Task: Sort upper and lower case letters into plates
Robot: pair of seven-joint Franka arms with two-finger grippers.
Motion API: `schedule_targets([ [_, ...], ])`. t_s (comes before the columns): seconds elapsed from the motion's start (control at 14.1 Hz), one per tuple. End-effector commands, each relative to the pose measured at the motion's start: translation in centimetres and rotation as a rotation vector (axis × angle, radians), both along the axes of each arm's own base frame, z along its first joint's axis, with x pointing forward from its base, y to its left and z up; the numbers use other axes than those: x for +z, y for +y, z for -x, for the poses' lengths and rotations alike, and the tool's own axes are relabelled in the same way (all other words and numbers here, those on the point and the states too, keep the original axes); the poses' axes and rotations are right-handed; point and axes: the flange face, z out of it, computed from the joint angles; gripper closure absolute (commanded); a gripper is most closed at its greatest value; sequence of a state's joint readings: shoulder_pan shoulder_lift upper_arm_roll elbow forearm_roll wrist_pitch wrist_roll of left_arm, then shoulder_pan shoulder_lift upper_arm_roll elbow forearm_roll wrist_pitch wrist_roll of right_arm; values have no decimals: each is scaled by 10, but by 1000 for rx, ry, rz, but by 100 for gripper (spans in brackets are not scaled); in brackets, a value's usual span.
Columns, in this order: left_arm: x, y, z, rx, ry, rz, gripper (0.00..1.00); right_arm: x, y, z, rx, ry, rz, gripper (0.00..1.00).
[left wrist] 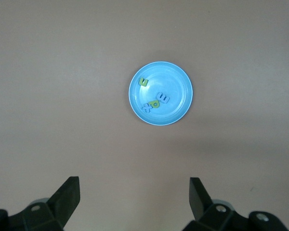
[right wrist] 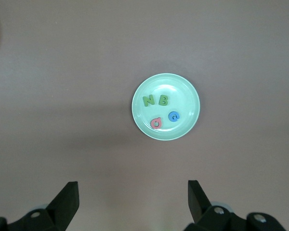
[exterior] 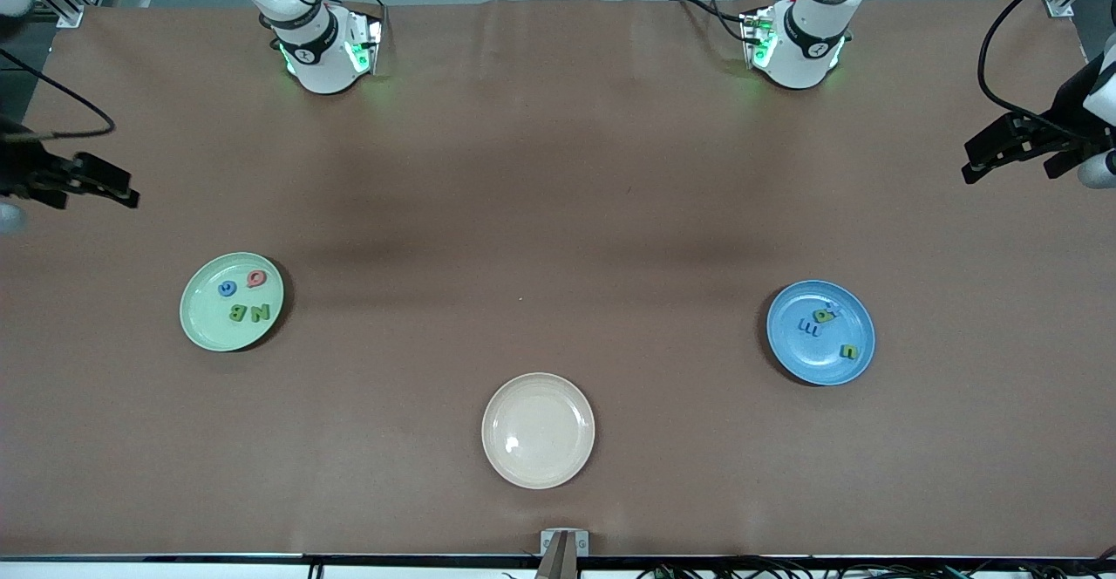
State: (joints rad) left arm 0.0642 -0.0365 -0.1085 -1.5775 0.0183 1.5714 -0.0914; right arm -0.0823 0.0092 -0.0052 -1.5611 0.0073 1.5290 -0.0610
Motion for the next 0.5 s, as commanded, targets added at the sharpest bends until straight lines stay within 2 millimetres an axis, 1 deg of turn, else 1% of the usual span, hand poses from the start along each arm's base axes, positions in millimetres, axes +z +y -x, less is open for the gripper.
schedule_targets([
  [0.0, -8, 2, 3, -20, 1, -23, 0, 48, 13, 1, -39, -38, 19, 0],
  [0.07, -9, 1, 2, -21, 1, -22, 0, 54, 22, 1, -30, -52, 8, 0],
  [0.21, -8, 0, 1, -25, -4, -22, 0, 57, 47, -1, -29, -68, 10, 0],
  [0.28, -7, 0, 0, -23, -14, -20, 0, 56, 54, -2, -38, -69, 11, 0],
  [0.43, -9, 1, -1, -24, -16, -20, 0, 57, 54, -8, -42, -107, 10, 0],
])
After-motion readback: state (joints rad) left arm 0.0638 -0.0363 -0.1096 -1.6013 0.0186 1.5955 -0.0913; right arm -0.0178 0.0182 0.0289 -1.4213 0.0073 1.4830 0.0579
